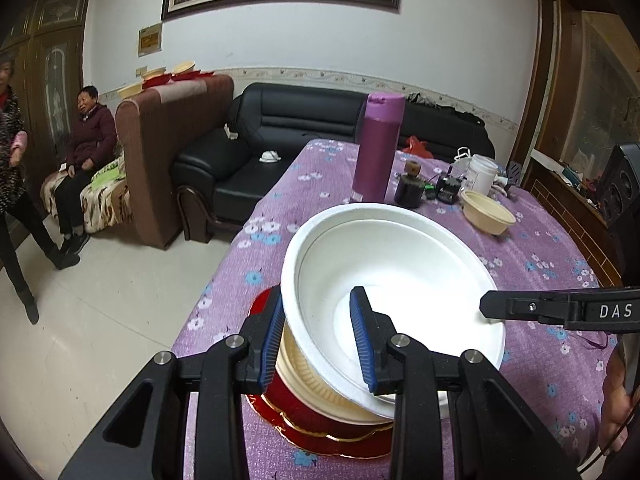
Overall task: Organize plates and bowls
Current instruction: 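Lower the small white bowl onto the bowls stacked on the red plates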
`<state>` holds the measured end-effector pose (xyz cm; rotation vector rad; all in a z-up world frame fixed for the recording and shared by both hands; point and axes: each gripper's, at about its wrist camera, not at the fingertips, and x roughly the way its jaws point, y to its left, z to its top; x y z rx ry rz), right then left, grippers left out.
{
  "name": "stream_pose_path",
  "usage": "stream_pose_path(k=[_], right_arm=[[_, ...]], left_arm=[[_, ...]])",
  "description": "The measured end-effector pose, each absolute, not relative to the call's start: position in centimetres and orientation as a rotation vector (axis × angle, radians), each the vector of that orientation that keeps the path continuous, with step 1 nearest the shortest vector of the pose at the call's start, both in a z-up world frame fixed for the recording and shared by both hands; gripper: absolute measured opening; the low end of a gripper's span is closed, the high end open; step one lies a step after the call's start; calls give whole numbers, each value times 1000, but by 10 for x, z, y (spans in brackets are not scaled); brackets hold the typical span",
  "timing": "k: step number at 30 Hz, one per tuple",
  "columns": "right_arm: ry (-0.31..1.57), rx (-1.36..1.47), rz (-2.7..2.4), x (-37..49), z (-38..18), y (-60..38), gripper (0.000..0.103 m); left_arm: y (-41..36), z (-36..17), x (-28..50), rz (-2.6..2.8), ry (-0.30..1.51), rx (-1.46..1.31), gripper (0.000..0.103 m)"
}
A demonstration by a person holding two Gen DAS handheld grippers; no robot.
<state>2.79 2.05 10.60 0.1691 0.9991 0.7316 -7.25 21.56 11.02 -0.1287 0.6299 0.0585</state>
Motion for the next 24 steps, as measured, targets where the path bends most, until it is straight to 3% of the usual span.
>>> stream_pose_path(k=[24], right_arm=[[1073,138,706,38,77,41,18]], left_arm=[[227,84,-61,81,693,-158,31]])
